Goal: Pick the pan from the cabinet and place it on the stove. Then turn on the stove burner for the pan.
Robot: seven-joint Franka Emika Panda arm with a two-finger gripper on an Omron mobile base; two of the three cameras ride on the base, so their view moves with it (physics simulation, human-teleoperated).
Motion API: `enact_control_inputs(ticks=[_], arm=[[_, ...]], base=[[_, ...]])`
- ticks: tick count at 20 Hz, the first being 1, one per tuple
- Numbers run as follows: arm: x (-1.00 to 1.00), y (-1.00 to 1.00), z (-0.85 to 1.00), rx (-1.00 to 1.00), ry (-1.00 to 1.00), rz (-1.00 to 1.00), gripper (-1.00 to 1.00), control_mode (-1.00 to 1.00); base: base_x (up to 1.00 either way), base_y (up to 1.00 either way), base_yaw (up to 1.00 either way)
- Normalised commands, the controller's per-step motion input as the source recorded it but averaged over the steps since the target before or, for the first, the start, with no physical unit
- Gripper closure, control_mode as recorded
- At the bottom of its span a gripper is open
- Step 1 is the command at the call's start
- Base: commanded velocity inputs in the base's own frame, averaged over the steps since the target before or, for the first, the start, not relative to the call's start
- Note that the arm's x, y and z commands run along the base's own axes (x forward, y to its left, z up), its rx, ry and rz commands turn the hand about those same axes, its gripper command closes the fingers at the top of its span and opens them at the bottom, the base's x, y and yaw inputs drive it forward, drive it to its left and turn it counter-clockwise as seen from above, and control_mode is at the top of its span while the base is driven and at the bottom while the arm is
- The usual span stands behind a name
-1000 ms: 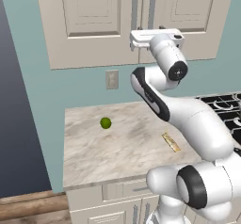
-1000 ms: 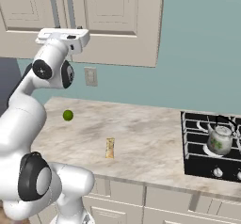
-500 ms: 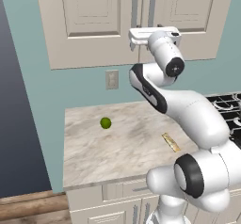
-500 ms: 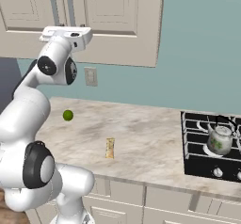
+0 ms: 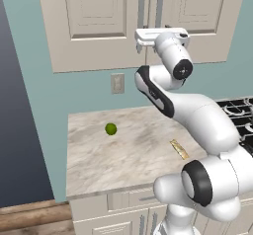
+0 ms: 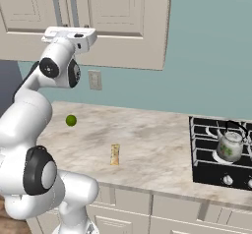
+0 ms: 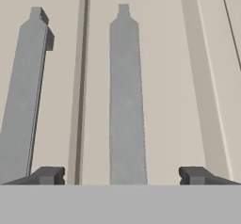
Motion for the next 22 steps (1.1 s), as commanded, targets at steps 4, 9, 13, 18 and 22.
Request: enact_control_inputs(ticks=[4, 9, 13, 18, 22], arm=[[0.36, 0.07, 0.0, 0.0, 0.0, 0.0, 1.0, -1.0], [0.34, 0.0, 0.0, 0.0, 0.0, 0.02, 1.0, -1.0], [0.21, 0.0, 0.0, 0.0, 0.0, 0.02, 1.0, -1.0], [0.01, 0.17, -0.02, -0.03, 0.0, 0.0, 1.0, -1.0], [0.0, 0.23, -0.05, -0.05, 0.0, 0.0, 1.0, -1.0]], base=[[0.0, 0.0, 0.0], [0.0, 0.0, 0.0], [0.0, 0.0, 0.0], [0.0, 0.0, 0.0], [0.0, 0.0, 0.0]])
